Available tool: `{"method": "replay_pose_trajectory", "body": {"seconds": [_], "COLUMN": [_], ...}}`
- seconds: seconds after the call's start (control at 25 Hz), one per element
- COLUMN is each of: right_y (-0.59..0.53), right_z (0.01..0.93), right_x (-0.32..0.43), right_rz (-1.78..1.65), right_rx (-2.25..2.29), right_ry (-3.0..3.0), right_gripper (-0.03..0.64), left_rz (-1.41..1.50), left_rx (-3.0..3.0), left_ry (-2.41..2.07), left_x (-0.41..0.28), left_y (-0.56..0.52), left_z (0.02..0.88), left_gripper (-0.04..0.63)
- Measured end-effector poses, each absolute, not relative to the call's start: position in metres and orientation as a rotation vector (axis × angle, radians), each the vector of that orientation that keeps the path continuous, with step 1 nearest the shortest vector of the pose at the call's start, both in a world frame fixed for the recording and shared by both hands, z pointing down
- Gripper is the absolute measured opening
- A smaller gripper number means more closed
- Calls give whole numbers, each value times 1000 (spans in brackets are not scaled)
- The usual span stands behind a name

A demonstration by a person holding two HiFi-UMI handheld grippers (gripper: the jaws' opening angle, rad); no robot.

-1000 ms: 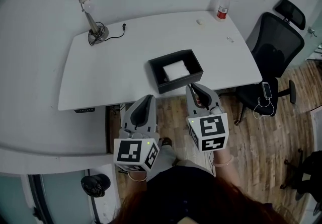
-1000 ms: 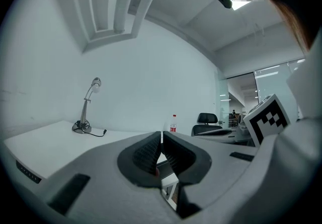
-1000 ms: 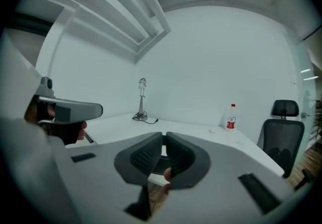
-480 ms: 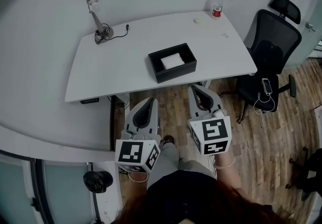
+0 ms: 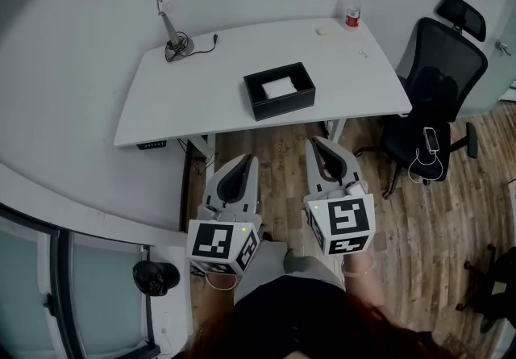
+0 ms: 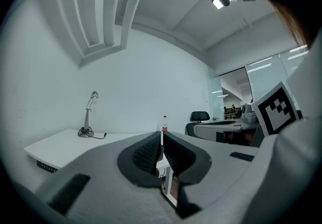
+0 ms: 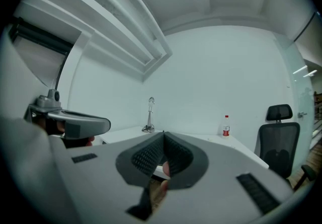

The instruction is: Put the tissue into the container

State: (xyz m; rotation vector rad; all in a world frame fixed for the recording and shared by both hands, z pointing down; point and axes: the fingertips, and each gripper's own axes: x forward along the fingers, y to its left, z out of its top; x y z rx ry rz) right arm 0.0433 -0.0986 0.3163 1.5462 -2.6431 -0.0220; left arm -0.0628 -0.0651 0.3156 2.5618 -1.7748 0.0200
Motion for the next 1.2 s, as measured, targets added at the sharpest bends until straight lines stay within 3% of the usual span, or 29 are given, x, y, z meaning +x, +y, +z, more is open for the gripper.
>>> {"method": "replay_pose_trajectory", "body": {"seconds": [1.2], "right_y": [0], "right_z": [292], "right_x": [41], "right_rz": [-196], "right_rx": [1635], "right_ry": [-2579], "right_gripper": [20], "left_rz": [16], "left_rx": [2623], "left_ry": [-1691], "left_x": [-66], "left_y": [17], "left_z": [308], "left_gripper": [34]}}
